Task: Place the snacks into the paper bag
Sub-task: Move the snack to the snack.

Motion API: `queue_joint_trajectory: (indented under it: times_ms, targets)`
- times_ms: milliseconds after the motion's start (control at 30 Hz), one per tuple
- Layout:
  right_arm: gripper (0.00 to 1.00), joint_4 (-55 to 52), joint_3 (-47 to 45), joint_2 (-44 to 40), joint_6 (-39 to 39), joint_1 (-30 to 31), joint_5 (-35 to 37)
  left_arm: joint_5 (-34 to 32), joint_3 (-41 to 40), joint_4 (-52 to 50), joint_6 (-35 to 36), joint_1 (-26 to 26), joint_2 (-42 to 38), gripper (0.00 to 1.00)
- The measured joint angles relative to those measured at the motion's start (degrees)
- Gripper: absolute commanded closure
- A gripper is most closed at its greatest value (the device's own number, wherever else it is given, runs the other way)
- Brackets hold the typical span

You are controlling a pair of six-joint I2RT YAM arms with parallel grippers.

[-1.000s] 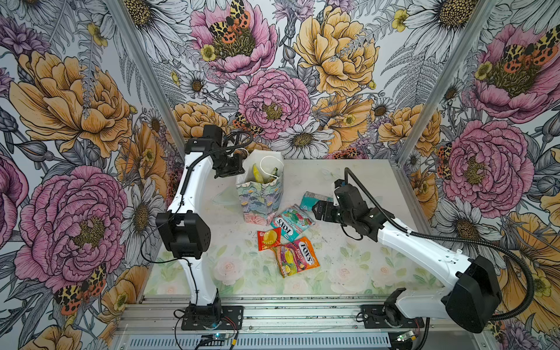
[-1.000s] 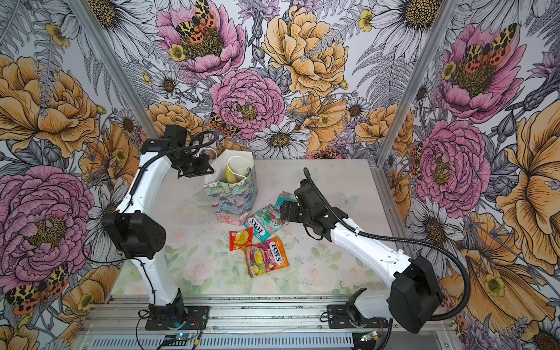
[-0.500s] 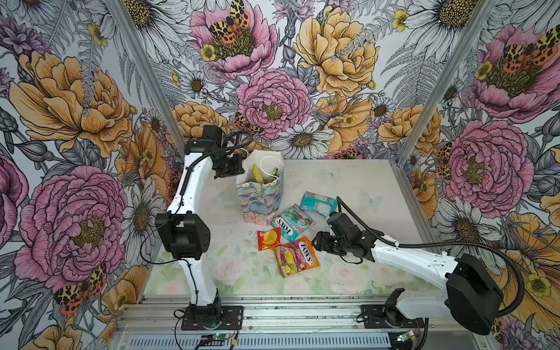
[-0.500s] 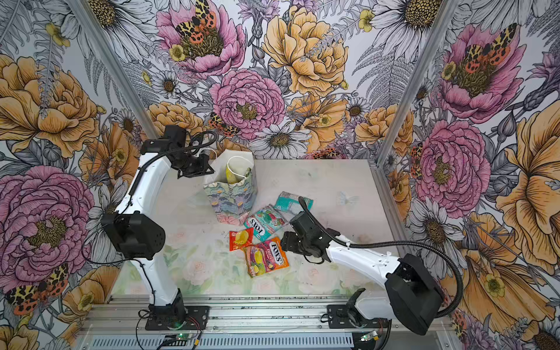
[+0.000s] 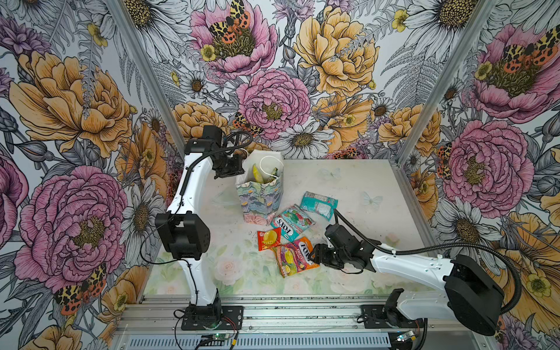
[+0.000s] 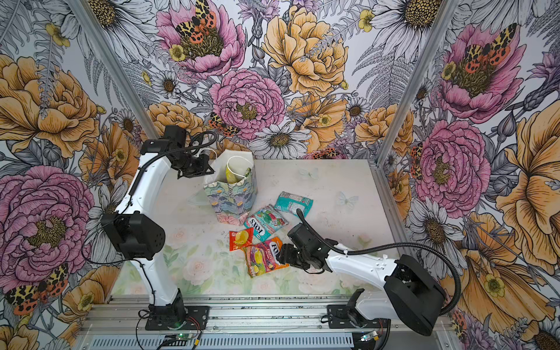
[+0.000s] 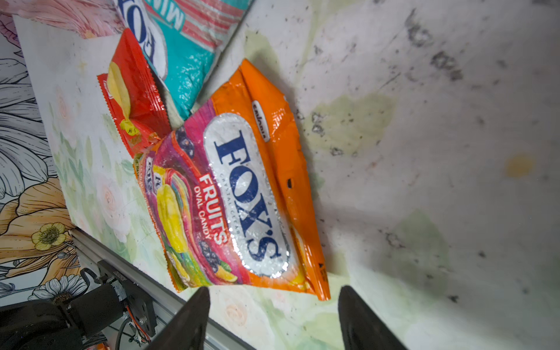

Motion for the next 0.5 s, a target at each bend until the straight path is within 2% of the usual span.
queue_joint_trajectory:
  times_ms: [500]
  targets:
    - [0.33,5.0,-0.7,5.4,1.0,0.4,-2.2,0.0,0.0,0.0,0.0,0.0,-0.1,1.00]
